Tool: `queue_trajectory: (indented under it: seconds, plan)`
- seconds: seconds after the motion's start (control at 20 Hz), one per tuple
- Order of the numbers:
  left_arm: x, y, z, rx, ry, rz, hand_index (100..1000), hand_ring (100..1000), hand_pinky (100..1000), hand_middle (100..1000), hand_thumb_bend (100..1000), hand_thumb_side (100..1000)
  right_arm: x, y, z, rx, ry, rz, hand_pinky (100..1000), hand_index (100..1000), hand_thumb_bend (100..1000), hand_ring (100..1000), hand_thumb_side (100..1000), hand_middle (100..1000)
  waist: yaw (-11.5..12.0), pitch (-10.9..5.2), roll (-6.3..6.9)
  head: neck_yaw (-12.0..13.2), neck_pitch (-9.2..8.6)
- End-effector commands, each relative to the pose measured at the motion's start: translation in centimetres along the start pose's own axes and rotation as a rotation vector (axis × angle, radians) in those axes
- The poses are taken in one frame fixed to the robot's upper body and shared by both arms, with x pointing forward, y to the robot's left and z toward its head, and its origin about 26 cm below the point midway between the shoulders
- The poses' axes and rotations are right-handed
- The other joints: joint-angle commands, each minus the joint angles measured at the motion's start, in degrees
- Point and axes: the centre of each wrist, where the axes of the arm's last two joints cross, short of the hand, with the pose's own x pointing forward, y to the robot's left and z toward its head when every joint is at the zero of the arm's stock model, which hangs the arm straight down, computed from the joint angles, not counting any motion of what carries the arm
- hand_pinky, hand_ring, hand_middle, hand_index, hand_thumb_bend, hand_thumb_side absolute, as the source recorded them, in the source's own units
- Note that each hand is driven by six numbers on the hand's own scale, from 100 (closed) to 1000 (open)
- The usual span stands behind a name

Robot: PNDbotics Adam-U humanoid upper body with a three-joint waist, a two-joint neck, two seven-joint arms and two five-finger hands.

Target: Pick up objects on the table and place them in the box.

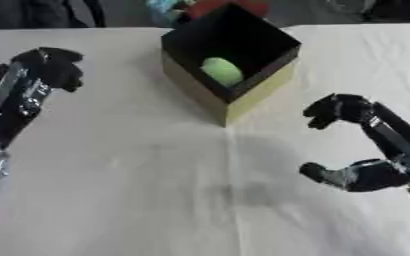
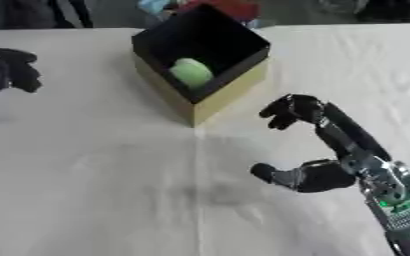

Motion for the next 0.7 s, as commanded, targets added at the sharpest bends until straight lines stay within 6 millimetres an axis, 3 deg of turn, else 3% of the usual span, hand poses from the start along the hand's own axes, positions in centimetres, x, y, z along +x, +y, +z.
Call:
queue_trajectory:
  seconds: [0.05, 0.3, 0.7]
  plan:
    - [-0.48, -0.05, 0.23, 0.026, 0.015, 0.028, 735, 584, 622, 544, 707, 906, 0.18, -0.73, -0.03, -0.021, -0.005, 0.025, 630, 770, 553, 651, 393, 704, -0.06, -0.89, -0.01, -0.03, -0.46]
    - [-1.38, -0.63, 0.68, 0.055, 0.047, 0.065, 731, 579, 616, 538, 697, 907, 0.08, -0.69, 0.1, -0.033, 0.001, 0.023, 629, 769, 547, 650, 394, 704, 0.24, -1.02, -0.01, 0.13, -0.49]
    - [-1.26, -0.02, 0.57, 0.129, 0.038, 0.071, 724, 572, 609, 531, 680, 895, -0.03, -0.66, 0.24, -0.037, 0.008, 0.024, 629, 769, 540, 649, 397, 703, 0.26, -1.41, -0.06, -0.3, -0.57]
